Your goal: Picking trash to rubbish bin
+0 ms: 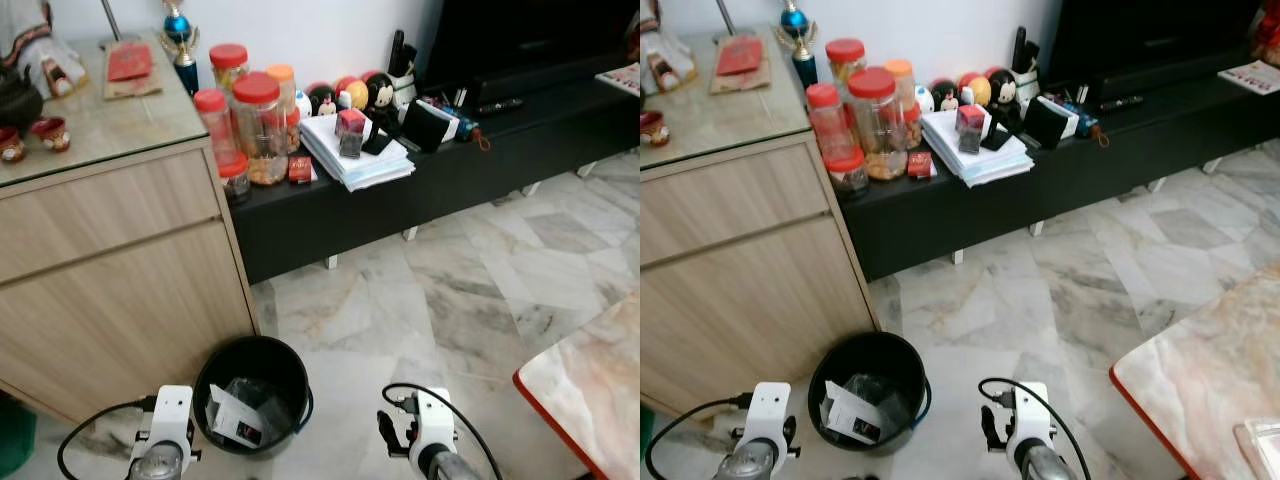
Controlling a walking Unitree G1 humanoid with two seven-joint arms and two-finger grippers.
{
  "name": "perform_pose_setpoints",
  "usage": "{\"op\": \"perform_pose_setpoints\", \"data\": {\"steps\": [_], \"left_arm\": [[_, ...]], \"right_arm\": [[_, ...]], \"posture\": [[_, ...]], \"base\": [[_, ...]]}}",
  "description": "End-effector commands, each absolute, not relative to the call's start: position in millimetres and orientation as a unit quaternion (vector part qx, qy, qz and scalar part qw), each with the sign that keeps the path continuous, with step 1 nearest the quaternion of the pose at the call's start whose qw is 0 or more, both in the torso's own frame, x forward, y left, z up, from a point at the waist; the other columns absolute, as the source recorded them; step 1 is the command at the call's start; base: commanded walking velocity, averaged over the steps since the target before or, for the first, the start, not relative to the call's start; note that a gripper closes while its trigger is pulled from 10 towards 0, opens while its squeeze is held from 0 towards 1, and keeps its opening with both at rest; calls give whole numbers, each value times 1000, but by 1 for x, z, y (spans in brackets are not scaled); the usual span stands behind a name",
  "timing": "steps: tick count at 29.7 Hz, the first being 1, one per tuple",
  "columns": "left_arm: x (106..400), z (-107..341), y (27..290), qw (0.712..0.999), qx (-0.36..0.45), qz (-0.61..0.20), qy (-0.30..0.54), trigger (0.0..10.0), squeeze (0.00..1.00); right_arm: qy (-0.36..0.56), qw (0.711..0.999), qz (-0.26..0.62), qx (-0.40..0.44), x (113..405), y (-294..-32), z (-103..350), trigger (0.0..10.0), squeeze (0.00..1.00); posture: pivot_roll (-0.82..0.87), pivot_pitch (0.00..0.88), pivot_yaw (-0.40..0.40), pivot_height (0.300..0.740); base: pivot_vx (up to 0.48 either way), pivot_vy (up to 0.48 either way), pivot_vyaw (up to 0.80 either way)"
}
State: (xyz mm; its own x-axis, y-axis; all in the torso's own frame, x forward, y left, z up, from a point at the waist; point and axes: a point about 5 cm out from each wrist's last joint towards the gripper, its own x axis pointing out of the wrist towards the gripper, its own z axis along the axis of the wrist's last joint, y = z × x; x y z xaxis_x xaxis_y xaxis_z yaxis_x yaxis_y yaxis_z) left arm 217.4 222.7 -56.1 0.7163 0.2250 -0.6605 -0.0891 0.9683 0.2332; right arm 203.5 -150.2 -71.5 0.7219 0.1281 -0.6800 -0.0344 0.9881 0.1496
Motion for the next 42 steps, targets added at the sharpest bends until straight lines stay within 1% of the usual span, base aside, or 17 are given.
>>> {"op": "perform_pose_setpoints", "data": {"steps": [1, 42], "left_arm": [[216, -57, 224, 920, 92, 88, 370, 10000, 0], [215, -58, 220, 920, 89, 87, 371, 10000, 0]], "right_arm": [[381, 922, 42, 61, 199, -151, -74, 10000, 0], [384, 921, 23, 55, 196, -159, -76, 10000, 0]], "posture": [[-21, 54, 9, 740], [-25, 57, -4, 740]], "base": [[-289, 0, 0], [-329, 0, 0]]}}
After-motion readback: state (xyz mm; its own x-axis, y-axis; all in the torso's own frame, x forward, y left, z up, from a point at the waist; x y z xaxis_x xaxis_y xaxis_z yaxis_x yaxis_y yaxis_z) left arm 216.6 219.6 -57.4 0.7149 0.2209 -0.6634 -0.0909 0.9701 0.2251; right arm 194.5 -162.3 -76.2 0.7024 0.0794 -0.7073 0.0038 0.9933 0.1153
